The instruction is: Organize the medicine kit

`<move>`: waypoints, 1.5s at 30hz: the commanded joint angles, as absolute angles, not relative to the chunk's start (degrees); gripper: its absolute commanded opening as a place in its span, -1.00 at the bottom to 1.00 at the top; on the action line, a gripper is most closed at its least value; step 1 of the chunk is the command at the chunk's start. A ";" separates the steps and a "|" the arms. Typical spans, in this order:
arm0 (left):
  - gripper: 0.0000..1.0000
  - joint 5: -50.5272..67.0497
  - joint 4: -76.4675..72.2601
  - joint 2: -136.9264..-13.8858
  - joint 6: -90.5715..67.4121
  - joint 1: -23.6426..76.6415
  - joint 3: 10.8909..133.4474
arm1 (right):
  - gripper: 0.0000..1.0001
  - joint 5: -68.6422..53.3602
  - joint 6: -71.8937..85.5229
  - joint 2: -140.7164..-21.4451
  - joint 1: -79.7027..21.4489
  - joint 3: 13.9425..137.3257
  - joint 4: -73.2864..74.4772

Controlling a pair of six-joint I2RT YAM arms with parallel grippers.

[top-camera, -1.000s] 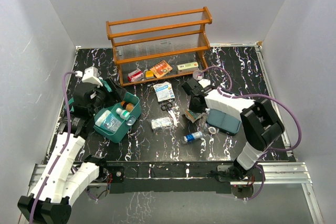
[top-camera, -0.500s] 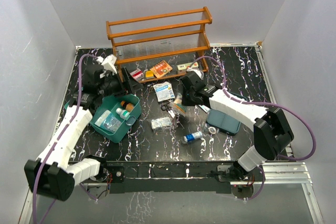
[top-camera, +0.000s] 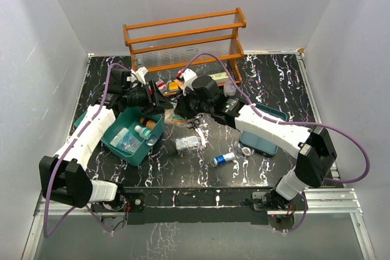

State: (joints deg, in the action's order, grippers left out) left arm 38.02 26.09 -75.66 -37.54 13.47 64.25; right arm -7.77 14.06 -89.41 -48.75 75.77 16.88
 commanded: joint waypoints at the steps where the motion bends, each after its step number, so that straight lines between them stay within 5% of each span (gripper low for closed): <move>1: -0.23 37.37 25.86 -74.61 -41.73 13.45 64.15 | -0.82 -10.89 9.25 -89.56 -49.13 77.79 11.90; 8: -0.79 40.07 18.38 -73.35 -45.53 13.45 61.07 | -0.78 -11.25 9.26 -90.15 -49.12 77.08 11.52; 13: -1.00 38.92 16.06 -71.79 -43.18 13.44 60.91 | -0.37 -10.56 12.94 -89.62 -49.13 76.30 12.89; 19: -1.00 38.02 11.47 -69.26 -42.91 12.83 60.29 | -0.07 -11.21 18.00 -84.88 -48.95 70.30 11.45; 25: -1.00 35.84 12.84 -67.19 -42.93 11.64 61.26 | -0.03 -9.51 19.99 -83.46 -48.38 68.08 10.27; 36: -1.00 -5.57 34.48 -54.56 -46.26 10.49 64.85 | 0.06 -5.25 21.13 -81.45 -47.64 68.06 10.11; 45: -1.00 -19.05 47.51 -48.20 -52.71 10.51 62.91 | 0.05 -4.88 22.19 -83.13 -47.46 67.82 10.60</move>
State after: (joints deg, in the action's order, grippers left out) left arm -11.29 39.44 -49.06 -49.43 10.61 63.26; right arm -5.76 21.43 -83.35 -47.81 67.59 13.37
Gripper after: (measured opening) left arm 0.020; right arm 0.525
